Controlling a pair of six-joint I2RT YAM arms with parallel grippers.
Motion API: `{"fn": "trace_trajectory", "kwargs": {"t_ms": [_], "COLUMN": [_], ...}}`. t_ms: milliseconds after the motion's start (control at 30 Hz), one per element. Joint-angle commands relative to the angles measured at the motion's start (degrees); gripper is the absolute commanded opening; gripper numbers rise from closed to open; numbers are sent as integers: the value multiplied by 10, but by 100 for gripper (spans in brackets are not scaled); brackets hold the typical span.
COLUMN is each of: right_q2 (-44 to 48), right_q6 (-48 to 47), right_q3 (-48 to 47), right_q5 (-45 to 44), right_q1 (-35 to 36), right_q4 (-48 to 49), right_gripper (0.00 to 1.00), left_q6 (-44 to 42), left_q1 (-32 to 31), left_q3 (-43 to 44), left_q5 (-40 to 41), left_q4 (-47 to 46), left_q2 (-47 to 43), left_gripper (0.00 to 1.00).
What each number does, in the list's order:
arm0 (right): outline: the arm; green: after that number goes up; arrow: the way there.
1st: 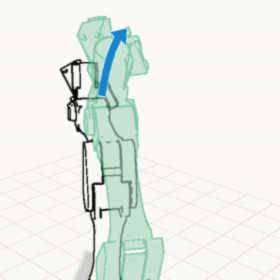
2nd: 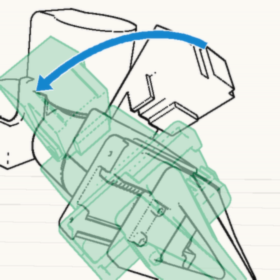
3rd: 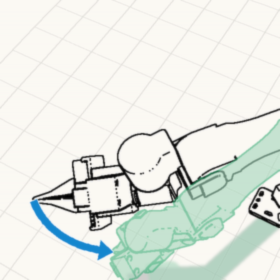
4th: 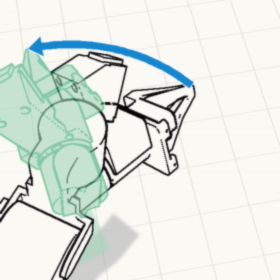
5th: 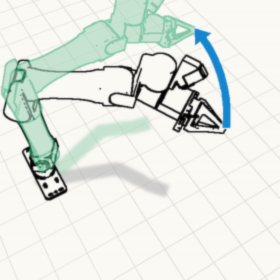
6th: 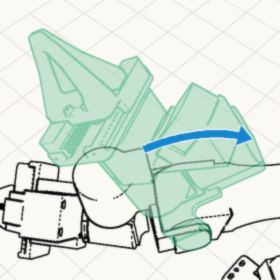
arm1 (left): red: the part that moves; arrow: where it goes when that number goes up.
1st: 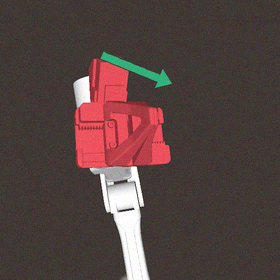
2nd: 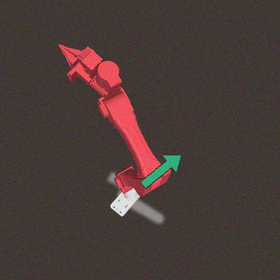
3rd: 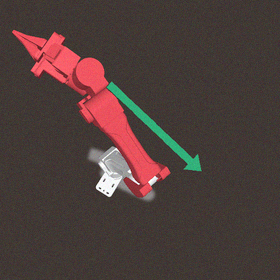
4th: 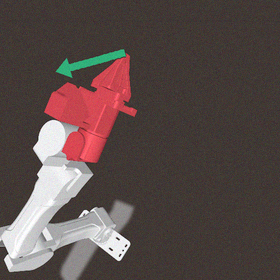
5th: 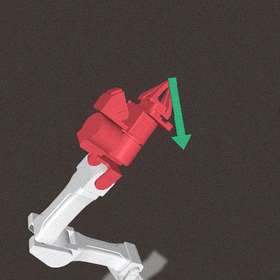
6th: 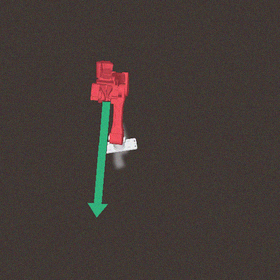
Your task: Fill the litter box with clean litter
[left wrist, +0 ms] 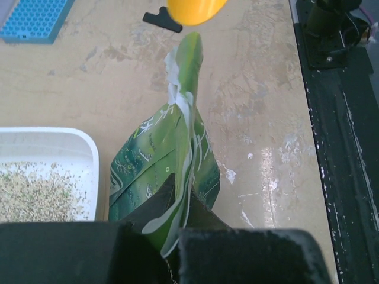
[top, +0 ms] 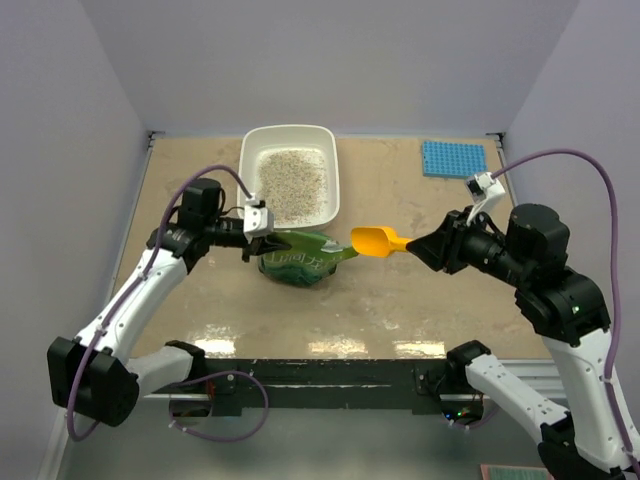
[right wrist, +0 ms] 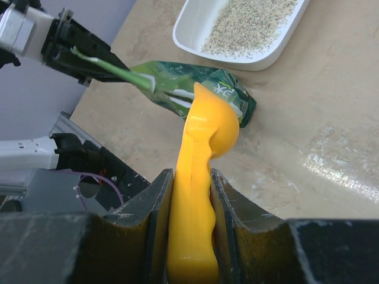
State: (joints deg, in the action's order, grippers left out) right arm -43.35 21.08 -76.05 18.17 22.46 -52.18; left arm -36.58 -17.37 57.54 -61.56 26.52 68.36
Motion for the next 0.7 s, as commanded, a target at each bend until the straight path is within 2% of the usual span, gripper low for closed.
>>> {"fn": "trace_trajectory", "kwargs": {"t_ms": [0,267,667], "right_q2": [-22,-55,-65], "right_q6": [-1,-19,-32], "right_q3": [-26,-26,-7], "right_q5": [39,101,120], "right_q1": [1,1,3], "right_q4": [0,16,22], "right_gripper": [0,0,0], "left_q6": [-72,-26,-7], "left_q1": [-12,-12,-14], "left_q3": [-59,-126,-122], "left_q5": [-61,-57,-49], "left_q4": [-55,-144,-158], "left_q2": [-62,-127,-122], "left_gripper": [0,0,0]}}
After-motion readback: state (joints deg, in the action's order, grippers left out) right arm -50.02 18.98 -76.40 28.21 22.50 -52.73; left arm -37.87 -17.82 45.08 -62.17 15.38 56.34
